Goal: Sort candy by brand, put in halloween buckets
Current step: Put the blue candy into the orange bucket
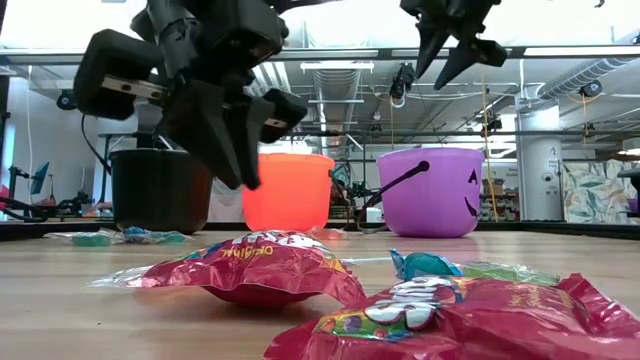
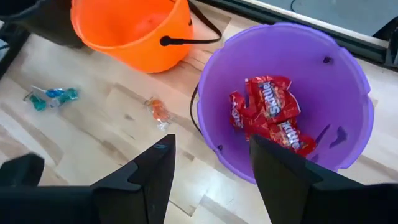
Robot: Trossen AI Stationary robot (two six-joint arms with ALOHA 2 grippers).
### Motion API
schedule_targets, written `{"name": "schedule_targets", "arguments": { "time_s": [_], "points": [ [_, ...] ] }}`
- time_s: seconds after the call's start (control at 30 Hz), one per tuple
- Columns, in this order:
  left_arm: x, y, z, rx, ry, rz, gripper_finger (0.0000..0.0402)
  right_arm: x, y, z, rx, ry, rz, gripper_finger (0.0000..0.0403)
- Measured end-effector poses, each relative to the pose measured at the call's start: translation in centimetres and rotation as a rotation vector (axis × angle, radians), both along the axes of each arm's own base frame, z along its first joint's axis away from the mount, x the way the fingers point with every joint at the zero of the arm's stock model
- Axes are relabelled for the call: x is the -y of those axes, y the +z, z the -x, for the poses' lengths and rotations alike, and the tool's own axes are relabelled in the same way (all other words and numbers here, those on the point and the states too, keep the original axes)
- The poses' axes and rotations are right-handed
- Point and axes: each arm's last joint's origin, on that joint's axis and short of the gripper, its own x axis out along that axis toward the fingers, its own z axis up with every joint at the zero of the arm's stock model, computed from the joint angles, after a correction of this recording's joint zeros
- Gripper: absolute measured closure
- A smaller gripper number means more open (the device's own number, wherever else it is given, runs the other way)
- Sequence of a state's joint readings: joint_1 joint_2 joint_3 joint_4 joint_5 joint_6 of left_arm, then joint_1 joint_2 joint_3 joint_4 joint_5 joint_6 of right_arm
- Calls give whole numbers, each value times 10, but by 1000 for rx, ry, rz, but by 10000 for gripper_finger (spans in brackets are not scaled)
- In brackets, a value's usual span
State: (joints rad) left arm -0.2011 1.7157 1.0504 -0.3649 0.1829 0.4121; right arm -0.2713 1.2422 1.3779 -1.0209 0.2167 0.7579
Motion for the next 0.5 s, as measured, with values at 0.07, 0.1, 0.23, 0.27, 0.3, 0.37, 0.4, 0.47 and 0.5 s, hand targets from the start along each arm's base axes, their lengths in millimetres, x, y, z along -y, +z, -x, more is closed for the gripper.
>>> {"name": "schedule_targets", "arguments": {
  "time_s": [0.07, 0.1, 0.23, 0.27, 0.3, 0.37, 0.4, 0.47, 0.5],
  "points": [
    [2, -6, -5, 18, -2, 5, 326, 0, -3, -3, -11, -2, -1, 207],
    [3, -10, -8, 19, -2, 6, 317, 0, -4, -5, -17, -3, 1, 207],
    [6, -31, -14, -17, 1, 3, 280, 1, -7, -8, -31, -3, -3, 206],
    [7, -35, -15, -21, 0, 3, 273, 1, -7, -8, -32, -3, -2, 206],
    [8, -38, -16, -33, 0, 4, 267, 1, -7, -8, -32, -3, -1, 206],
    [9, -44, -16, -53, -3, 8, 261, 1, -7, -7, -32, -2, 0, 206],
    [9, -47, -16, -62, -3, 7, 261, 1, -7, -7, -33, -1, 0, 206],
    [9, -49, -16, -66, -2, 6, 263, 1, -7, -7, -37, 7, 4, 206],
    [9, -49, -17, -63, -2, 6, 267, 1, -7, -7, -39, 8, 4, 206]
  ]
}}
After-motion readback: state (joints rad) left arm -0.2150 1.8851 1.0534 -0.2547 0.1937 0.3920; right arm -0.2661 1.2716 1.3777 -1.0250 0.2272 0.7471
